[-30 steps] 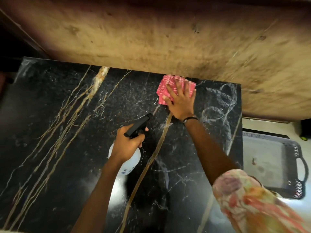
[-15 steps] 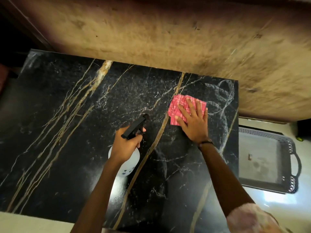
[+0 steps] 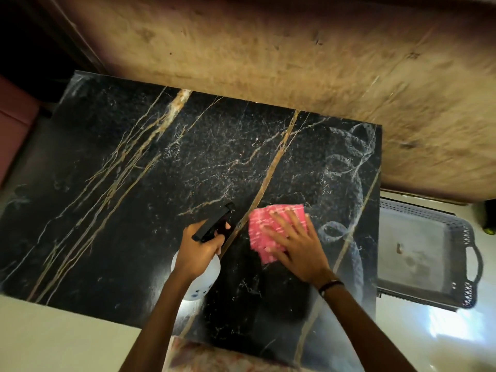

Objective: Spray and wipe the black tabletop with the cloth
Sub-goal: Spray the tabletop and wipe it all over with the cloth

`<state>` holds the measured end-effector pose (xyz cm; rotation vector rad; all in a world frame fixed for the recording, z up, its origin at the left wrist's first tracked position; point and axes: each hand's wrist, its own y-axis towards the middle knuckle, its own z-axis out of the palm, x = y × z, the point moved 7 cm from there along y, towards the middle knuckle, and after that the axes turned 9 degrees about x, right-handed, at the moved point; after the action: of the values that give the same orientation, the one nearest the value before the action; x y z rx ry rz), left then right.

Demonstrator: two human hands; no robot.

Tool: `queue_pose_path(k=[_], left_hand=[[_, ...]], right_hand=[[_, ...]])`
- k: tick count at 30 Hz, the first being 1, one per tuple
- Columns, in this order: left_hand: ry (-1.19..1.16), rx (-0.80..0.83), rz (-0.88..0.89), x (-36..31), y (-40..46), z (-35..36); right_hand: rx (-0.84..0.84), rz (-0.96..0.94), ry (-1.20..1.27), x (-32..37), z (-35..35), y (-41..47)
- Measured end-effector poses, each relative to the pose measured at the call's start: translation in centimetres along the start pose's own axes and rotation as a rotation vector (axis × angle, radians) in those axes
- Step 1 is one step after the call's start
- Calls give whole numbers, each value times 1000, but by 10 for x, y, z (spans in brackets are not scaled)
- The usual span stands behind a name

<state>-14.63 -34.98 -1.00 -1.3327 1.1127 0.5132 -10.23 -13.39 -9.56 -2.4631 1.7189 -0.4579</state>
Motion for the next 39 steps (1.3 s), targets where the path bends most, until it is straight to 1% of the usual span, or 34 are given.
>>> queue_pose_path(k=[3,6,8,10,13,15,17,20,22,24,26,28,30,32,35,37,39], left_hand=[[29,3,12,5,-11,2],[32,-4,22,12,-22,3],[34,-5,19,18,-30,3],[61,15,16,22,-38,6],[141,47,-2,27,-49,10],[136,65,2,32,-56,10],[94,74,18,36,-62,8],[50,48,18,44,-73,1],[38,49,21,49,-83,-1],[22,62,15,56,-94,-2],[26,70,4,64,-105,-4],[30,74,-8,71,-115,-6],[31,60,-29,77,-123,-9],[24,46,-44,82,-130,-11],[0,52,-24,83,-141,-13],[7,61,-6,83,-146,-14],[9,58,3,83,-150,-16]], right_hand=[[0,169,54,-35,-11,16],[-10,313,110,-27,-20,51],[-16,281,85,2,-17,66],[5,143,20,43,-7,59],[-2,-29,13,84,14,11],[-12,-57,-5,83,25,-31],[-3,-26,-25,58,28,-60],[9,112,-2,15,18,-63],[1,226,24,8,12,-47],[3,286,50,22,11,-31],[9,248,48,52,16,-19],[19,152,37,95,29,-25],[28,66,49,136,44,-50],[44,-5,44,160,60,-89],[51,-43,-26,150,71,-149],[18,31,-5,120,66,-168],[7,165,58,97,59,-165]])
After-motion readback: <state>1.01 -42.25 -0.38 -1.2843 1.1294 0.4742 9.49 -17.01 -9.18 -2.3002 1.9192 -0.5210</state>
